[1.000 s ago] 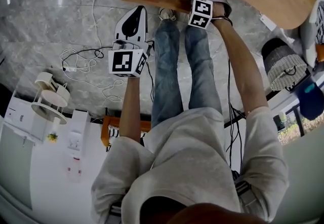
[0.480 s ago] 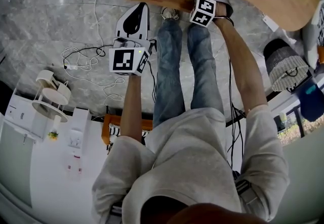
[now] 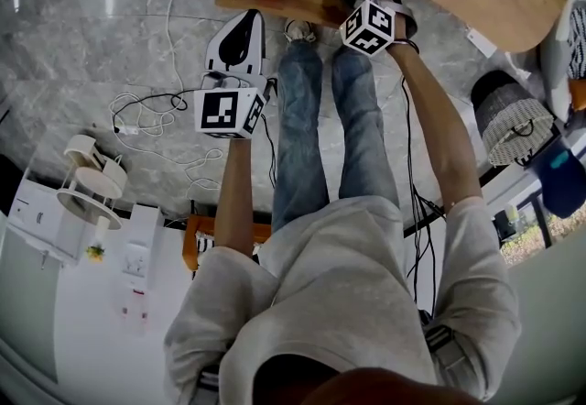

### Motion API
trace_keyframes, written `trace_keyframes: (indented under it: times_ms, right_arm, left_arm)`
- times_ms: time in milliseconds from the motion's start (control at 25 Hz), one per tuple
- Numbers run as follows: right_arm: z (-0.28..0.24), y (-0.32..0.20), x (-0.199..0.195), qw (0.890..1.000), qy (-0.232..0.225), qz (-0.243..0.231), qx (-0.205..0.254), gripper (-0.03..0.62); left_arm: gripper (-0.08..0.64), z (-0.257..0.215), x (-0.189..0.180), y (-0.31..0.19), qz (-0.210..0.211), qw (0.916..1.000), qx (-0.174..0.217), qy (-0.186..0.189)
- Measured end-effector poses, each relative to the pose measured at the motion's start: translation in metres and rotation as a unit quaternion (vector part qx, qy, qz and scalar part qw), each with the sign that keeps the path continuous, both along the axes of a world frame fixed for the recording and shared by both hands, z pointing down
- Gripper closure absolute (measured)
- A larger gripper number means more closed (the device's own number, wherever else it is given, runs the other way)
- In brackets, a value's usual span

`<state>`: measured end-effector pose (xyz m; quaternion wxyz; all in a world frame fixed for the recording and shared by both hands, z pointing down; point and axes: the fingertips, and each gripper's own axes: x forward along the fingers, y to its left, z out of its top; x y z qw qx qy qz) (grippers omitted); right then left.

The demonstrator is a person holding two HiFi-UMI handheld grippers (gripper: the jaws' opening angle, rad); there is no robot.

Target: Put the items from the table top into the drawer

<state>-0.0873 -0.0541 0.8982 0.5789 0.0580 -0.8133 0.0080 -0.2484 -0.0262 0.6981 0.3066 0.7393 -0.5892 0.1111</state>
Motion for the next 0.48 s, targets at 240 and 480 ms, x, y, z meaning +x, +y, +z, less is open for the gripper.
trace_keyframes:
  times_ms: [240,480]
  right_arm:
    - [-0.04,-0.01,-0.003,0.993,-0.083,0.074,0.025,0.553]
    - [-0.089,-0.012,0.008,0.967,-0.18,0.178,0.015,0.567]
  left_arm:
    - [0.543,-0.003,0.022,-0.005,0.017,0.9998,0.003,-0.002]
    - [0.543,-0.009,0.051,-0.01,0.034,0.9994,0.004,-0.006]
